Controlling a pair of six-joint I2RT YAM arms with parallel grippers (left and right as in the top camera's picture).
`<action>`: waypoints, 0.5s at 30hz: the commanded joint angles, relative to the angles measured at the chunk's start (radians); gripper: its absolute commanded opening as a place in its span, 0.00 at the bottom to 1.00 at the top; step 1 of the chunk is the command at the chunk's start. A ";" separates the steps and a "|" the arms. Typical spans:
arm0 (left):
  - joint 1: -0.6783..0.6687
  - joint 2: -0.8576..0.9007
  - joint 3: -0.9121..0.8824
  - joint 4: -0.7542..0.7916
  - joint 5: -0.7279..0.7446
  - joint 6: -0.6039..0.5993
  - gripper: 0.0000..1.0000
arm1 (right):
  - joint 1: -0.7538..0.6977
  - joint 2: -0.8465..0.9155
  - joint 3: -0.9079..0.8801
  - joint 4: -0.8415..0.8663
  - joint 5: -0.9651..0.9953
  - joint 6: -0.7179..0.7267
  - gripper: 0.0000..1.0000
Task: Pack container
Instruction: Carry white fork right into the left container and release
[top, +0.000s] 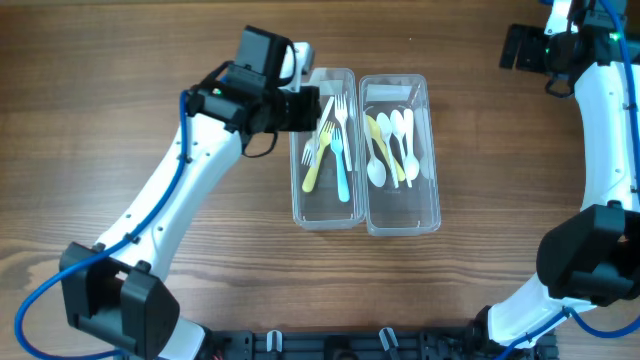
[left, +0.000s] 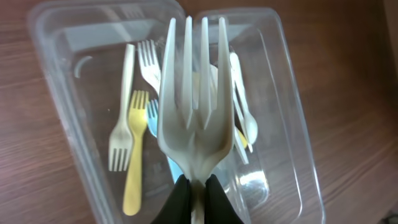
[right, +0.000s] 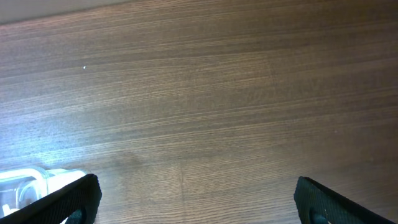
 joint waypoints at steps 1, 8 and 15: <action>-0.029 0.043 0.008 0.003 0.019 -0.009 0.40 | 0.003 -0.013 0.010 0.002 0.006 -0.012 1.00; -0.026 0.058 0.008 0.003 -0.015 -0.009 0.53 | 0.003 -0.013 0.010 0.002 0.006 -0.012 1.00; 0.024 0.039 0.009 0.058 -0.016 -0.008 0.60 | 0.003 -0.013 0.010 0.002 0.006 -0.012 1.00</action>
